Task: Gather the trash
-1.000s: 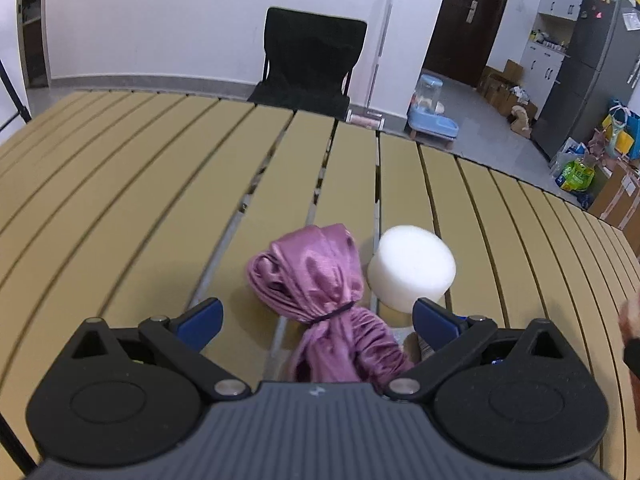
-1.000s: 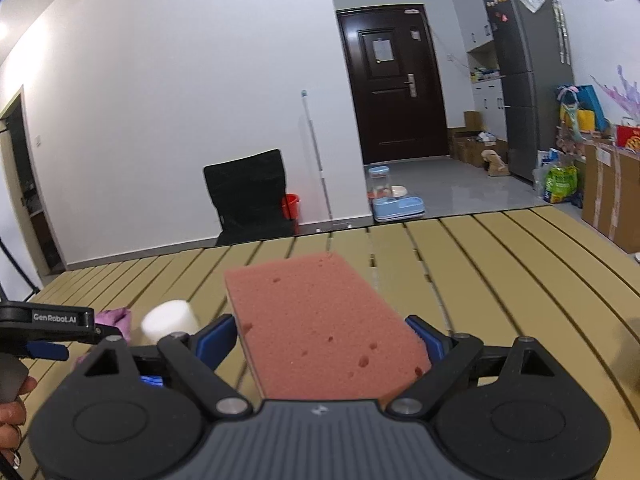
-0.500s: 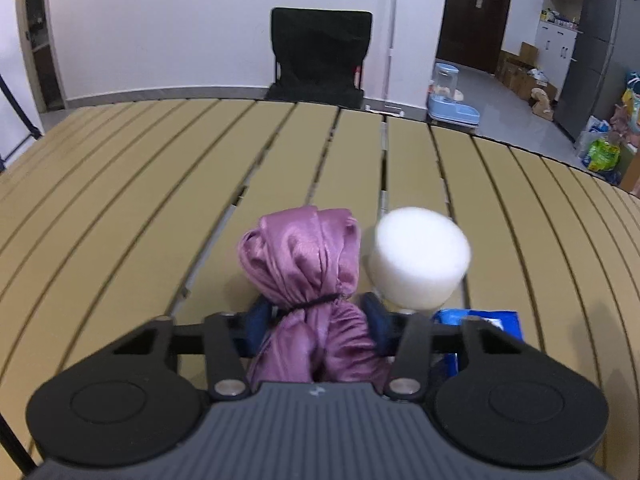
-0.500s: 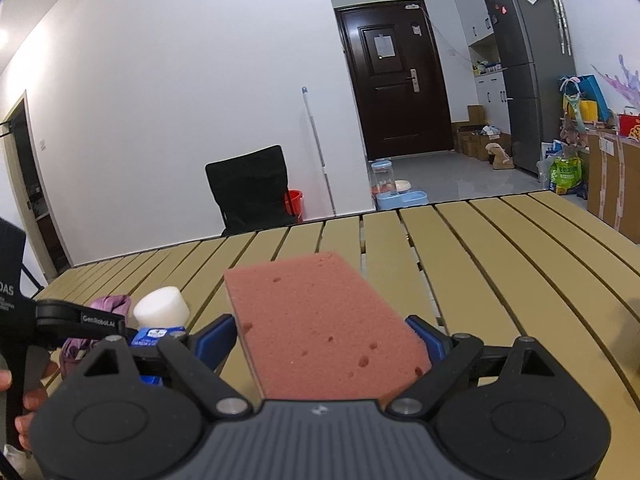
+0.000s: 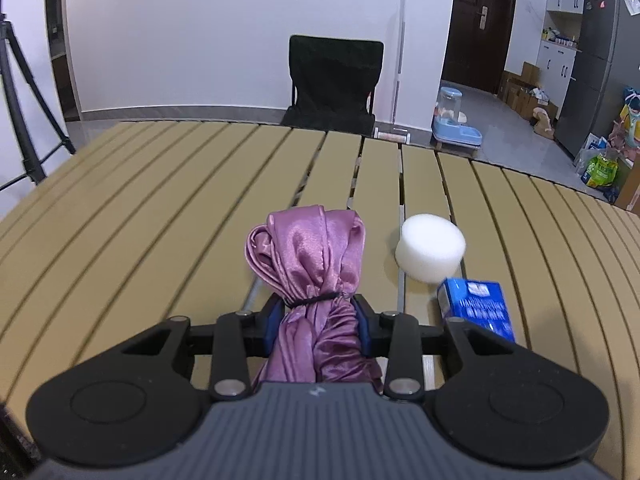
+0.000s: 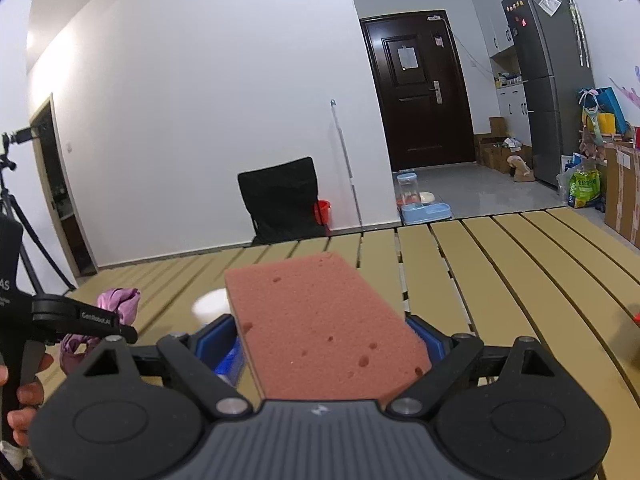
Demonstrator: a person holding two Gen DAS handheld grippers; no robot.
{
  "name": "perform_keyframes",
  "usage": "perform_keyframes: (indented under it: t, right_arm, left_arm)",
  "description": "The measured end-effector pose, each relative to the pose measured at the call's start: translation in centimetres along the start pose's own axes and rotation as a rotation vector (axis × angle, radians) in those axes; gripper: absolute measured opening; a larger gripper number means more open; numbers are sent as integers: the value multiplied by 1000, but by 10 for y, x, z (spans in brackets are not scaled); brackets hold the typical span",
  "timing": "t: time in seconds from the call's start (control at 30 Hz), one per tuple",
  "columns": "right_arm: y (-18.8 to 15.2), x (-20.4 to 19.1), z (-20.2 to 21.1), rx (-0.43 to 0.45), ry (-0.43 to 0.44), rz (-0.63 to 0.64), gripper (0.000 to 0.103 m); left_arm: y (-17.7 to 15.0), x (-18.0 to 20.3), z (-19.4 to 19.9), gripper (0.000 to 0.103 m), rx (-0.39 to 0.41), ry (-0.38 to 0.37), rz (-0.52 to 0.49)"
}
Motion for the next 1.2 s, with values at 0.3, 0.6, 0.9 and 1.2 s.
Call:
perform_keyframes:
  t: [0.3, 0.6, 0.9, 1.2]
  right_arm:
    - [-2, -38, 70, 6, 32, 11, 90]
    - [-20, -79, 133, -11, 54, 47, 90]
    - [-50, -107, 185, -53, 61, 56, 90]
    - [-85, -126, 225, -108, 45, 66, 90]
  left_arm:
    - [-22, -26, 84, 37, 27, -16, 22]
    - [-56, -43, 156, 37, 58, -52, 21]
    - [-94, -53, 210, 37, 78, -93, 23]
    - [-144, -61, 243, 37, 78, -127, -17]
Point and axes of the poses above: each gripper's, at about its wrist camera, not at the fingertips, and z roughly against the way its jaws point, x to its right, y to its top, the point moved 1 cm from there along -z, roughly the way its jaws point, and after that the axes turned 3 degrees about x, right-handed, at the moved point
